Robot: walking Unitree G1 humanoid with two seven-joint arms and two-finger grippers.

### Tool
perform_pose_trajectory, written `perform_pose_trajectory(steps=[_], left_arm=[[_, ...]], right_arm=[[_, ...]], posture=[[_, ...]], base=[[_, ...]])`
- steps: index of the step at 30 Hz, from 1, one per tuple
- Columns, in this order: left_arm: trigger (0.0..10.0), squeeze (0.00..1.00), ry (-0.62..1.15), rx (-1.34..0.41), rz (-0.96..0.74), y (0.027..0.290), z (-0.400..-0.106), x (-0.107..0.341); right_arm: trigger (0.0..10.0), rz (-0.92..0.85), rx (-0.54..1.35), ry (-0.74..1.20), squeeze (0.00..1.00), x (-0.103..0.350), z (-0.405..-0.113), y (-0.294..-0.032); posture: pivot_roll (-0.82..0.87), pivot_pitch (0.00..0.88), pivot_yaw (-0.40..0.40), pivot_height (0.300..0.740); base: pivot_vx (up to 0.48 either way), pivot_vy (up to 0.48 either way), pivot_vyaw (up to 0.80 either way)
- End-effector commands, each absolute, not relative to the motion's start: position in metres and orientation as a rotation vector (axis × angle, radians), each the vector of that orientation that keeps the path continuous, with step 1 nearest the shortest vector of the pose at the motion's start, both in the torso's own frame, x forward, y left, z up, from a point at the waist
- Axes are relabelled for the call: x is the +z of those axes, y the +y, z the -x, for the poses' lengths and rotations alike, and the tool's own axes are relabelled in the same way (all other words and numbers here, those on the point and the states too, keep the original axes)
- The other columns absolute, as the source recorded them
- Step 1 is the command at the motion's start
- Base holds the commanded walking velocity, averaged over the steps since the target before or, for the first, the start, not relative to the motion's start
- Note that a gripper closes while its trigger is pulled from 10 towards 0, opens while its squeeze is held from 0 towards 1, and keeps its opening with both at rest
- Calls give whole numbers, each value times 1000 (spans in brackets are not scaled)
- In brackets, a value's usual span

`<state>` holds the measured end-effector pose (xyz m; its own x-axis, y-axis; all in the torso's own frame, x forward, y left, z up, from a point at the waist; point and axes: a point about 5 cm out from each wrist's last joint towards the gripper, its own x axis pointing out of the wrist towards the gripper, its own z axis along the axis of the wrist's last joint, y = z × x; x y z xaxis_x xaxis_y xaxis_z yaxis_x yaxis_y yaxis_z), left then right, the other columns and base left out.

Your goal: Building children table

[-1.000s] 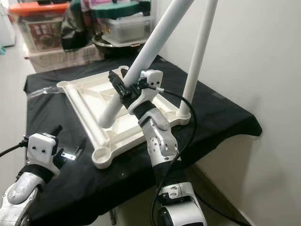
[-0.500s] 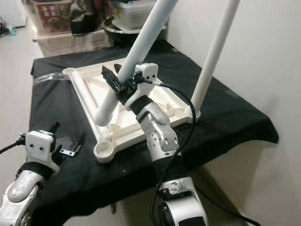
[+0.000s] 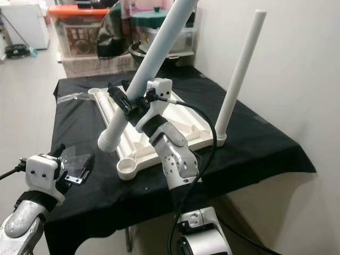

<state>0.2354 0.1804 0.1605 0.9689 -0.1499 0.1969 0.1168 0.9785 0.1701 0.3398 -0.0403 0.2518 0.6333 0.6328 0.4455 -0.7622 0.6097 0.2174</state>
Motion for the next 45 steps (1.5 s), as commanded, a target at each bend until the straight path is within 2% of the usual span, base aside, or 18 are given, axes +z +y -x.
perform_pose_trajectory(steps=[1,8,30,37,40,41,43,44,45], left_arm=[[10000,0,-224,-141,-145,178,-235,161],[10000,0,-229,-153,-137,174,-234,161],[10000,0,-215,-152,-119,175,-224,158],[10000,0,-220,-170,-107,172,-223,159],[10000,0,-225,-165,-102,172,-223,159],[10000,0,-226,-166,-102,171,-222,159],[10000,0,-228,-167,-103,171,-222,159],[10000,0,-226,-167,-105,170,-221,159],[10000,0,-225,-167,-104,170,-221,158]], right_arm=[[0,-431,821,-351,0,255,-339,-43],[0,-434,825,-359,0,257,-337,-44],[0,-464,820,-329,0,256,-339,-40],[0,-481,840,-313,0,256,-338,-39],[0,-476,841,-314,0,257,-338,-39],[8118,-469,843,-316,0,257,-338,-39],[8118,-464,845,-318,0,257,-338,-39],[10000,-459,856,-320,0,258,-337,-38],[10000,-456,865,-320,0,258,-337,-38]], posture=[[79,0,-45,740],[78,0,-44,740],[117,0,-72,740],[119,0,-75,740],[119,0,-77,740],[119,0,-79,740],[119,0,-80,740],[119,0,-82,740],[118,0,-83,740]], base=[[375,0,0],[348,0,0],[0,0,0],[0,430,-339],[0,0,-450],[0,0,0],[0,0,0],[0,0,0],[0,0,0]])
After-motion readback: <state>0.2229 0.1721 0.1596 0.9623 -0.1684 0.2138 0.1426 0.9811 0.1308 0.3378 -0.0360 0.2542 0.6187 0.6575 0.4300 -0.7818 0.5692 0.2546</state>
